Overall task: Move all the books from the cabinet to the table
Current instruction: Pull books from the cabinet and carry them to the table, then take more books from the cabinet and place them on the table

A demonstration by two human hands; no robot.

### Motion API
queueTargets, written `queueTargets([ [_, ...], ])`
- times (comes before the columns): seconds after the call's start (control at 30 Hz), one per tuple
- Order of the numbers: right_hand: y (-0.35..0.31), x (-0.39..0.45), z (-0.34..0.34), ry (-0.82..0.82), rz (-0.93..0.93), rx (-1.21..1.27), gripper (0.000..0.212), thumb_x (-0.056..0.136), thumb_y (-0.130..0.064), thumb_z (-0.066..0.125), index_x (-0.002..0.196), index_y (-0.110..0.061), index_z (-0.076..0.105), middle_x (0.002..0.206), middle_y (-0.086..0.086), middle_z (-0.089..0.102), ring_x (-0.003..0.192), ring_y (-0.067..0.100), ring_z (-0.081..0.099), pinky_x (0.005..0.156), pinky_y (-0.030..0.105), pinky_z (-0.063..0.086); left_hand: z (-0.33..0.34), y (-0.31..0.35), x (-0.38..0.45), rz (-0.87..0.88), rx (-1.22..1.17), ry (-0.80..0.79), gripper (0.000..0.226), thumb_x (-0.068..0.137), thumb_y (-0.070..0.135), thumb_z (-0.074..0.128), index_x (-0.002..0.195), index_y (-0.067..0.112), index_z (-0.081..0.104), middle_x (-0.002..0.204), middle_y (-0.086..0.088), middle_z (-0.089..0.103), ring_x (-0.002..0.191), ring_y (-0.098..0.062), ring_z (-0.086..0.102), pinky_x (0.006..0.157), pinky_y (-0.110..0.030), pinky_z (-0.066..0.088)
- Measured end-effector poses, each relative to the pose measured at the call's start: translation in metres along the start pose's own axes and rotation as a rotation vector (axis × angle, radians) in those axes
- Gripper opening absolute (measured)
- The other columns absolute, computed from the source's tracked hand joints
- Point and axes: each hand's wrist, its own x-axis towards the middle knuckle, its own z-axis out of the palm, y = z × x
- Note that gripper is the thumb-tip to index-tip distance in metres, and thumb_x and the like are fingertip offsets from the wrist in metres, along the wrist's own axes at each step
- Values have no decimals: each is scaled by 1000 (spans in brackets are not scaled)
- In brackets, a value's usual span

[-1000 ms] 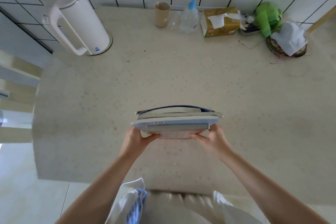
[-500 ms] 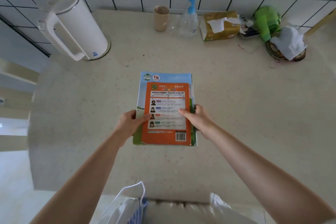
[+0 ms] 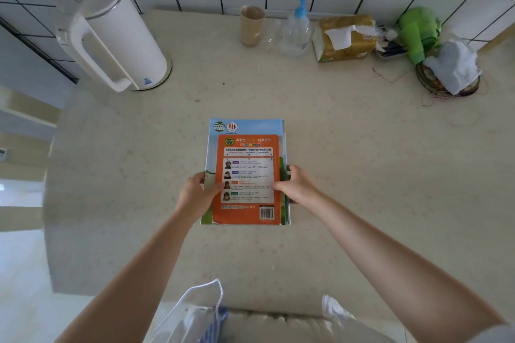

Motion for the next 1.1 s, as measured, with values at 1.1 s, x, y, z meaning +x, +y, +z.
queueTargets([
  [1.1, 256, -268, 85, 833, 248, 170, 41, 97, -26, 49, 135, -12, 46, 132, 4, 56, 126, 22, 49, 101, 29, 35, 168, -42, -170, 1127, 581, -702, 31, 85, 7, 60, 114, 16, 63, 93, 1, 70, 90, -22, 65, 83, -38, 52],
])
